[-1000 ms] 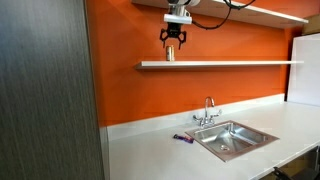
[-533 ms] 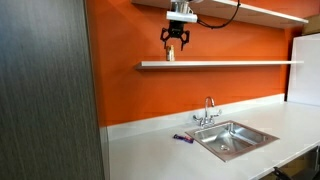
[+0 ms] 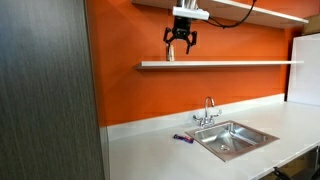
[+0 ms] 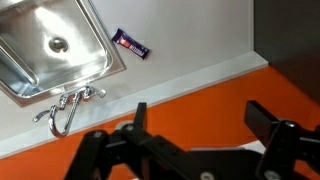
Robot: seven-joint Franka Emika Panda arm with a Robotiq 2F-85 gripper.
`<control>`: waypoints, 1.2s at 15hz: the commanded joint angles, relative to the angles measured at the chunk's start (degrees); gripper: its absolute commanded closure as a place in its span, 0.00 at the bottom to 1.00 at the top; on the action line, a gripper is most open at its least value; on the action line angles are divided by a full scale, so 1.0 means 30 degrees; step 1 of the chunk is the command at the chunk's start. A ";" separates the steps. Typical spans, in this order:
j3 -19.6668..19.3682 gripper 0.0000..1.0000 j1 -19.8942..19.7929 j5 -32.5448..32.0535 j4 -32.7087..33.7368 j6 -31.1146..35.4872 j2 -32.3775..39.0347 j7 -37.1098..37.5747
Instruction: Put the orange can on the bottom shelf above the sink.
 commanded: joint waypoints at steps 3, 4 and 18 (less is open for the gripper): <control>0.0225 0.00 -0.0220 0.1530 -0.3687 -0.0391 -0.3047 -0.2412; 0.0115 0.00 -0.0167 0.1738 -0.4113 -0.0434 -0.3326 -0.3025; -0.1536 0.00 -0.0582 0.2506 -0.8302 -0.0071 -0.3323 -0.7472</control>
